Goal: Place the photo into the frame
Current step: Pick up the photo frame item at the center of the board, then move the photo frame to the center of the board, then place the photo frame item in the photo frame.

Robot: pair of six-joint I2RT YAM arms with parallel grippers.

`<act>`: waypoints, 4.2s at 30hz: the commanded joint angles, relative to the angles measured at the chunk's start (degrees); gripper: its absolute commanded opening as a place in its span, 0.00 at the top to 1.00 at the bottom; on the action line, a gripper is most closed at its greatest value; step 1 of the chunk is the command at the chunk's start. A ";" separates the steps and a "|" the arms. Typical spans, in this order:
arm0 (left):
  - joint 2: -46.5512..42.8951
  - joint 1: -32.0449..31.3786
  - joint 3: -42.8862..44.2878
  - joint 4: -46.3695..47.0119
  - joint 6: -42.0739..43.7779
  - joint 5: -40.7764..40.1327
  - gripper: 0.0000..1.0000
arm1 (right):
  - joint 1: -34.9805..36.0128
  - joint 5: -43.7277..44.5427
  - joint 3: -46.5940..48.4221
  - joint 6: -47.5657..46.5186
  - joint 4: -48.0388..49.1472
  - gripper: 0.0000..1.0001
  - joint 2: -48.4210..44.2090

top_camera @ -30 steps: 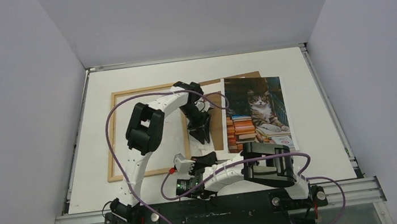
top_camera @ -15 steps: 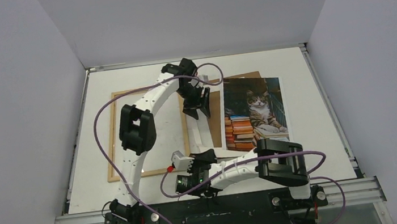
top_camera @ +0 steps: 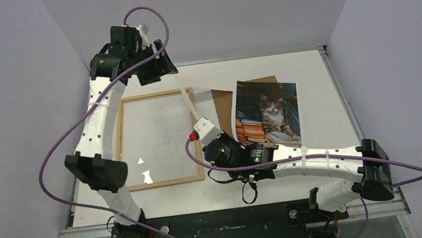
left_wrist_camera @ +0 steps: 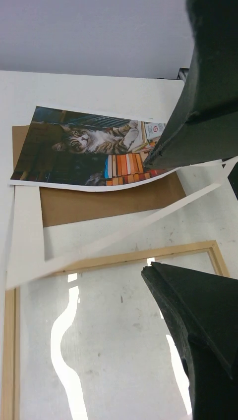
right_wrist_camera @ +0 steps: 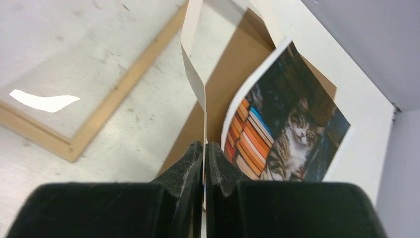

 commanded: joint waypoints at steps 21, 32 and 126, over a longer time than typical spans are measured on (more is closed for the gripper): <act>-28.39 10.19 -19.66 7.08 -6.30 -9.52 0.21 | -2.98 -12.76 21.99 13.00 -5.40 1.00 -3.37; -30.65 22.85 -28.20 5.20 4.31 -17.28 0.15 | -16.45 -18.80 27.27 32.37 -4.69 1.00 2.24; 1.78 32.79 -48.95 25.22 -3.53 7.16 0.64 | -21.04 -14.57 -12.36 82.93 37.50 1.00 12.64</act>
